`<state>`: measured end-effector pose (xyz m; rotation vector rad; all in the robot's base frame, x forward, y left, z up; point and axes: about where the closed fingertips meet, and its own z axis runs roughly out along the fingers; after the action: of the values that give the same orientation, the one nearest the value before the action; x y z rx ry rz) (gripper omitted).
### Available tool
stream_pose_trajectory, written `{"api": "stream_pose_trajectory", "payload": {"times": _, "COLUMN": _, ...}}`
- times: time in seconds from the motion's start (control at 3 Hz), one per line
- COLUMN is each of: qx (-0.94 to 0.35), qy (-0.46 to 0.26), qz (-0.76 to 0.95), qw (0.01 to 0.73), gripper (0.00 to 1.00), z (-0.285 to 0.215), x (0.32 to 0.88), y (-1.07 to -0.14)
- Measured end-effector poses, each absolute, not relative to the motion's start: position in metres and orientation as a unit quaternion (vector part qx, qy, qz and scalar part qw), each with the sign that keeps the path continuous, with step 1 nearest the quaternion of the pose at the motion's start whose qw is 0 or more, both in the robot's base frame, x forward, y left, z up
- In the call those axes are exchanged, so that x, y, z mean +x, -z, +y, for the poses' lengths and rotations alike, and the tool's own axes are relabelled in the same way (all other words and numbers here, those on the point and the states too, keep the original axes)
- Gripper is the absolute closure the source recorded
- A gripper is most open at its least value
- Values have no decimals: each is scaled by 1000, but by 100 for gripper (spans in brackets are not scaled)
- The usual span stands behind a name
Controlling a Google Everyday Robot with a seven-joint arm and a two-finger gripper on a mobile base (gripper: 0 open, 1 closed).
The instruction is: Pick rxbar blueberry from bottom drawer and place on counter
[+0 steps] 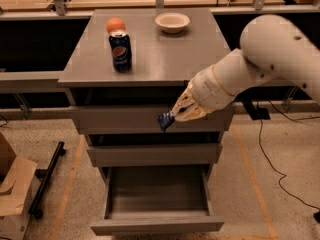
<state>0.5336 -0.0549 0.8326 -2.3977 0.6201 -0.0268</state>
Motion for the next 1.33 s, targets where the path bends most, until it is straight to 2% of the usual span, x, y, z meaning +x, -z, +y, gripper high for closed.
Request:
{"api": "stream_pose_trajectory", "payload": {"times": 0.67, "qx": -912, "qy": 68, "qz": 198, "qw": 352, "gripper": 100, "z": -66, "x": 605, "y": -924}}
{"api": "stream_pose_trajectory", "payload": {"times": 1.33, "qx": -873, "qy": 203, "qz": 168, "qw": 411, "gripper": 100, "z": -84, "x": 698, "y": -998}}
